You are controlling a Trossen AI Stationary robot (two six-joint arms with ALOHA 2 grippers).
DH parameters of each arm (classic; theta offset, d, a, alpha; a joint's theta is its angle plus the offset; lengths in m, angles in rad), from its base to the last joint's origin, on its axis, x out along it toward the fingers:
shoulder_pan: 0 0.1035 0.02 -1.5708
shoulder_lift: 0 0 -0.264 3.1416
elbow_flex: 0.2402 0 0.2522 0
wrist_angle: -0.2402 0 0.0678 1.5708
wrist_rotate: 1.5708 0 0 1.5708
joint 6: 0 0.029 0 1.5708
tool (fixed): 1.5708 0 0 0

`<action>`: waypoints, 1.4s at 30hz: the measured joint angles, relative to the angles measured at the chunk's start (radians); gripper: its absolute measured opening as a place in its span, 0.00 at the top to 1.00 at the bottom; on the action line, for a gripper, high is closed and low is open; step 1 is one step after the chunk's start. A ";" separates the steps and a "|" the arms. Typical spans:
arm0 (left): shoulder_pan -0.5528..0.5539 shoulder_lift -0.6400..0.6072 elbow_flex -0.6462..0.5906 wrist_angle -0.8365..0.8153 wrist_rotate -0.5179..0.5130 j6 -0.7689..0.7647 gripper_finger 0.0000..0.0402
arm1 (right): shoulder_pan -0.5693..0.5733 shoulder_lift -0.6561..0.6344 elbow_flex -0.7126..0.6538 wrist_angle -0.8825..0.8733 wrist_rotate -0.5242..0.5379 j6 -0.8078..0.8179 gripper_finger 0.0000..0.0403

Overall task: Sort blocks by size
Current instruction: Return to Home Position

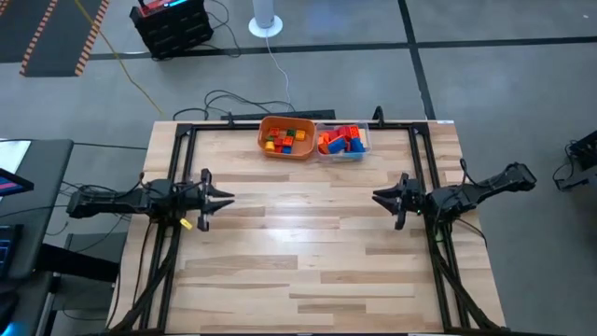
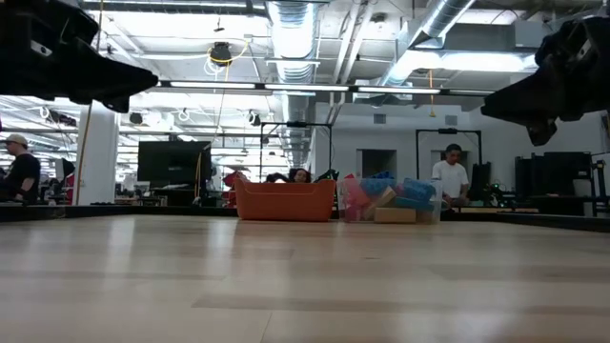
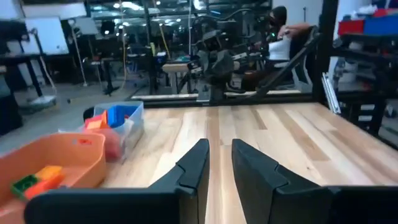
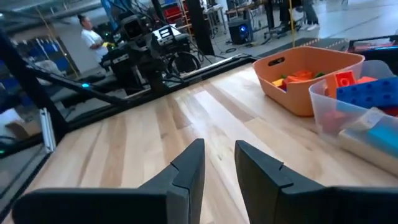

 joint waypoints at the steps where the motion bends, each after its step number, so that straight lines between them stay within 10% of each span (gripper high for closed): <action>1: 0.000 0.000 0.000 0.001 -0.004 -0.022 0.84 | -0.001 0.000 0.000 0.000 0.000 -0.013 0.71; 11: 0.000 0.010 -0.001 -0.014 -0.012 -0.235 0.84 | -0.004 0.000 -0.001 -0.002 0.000 -0.339 0.71; 42: 0.000 0.010 -0.001 -0.014 -0.014 -0.238 0.84 | -0.004 0.000 -0.002 -0.003 0.000 -0.344 0.71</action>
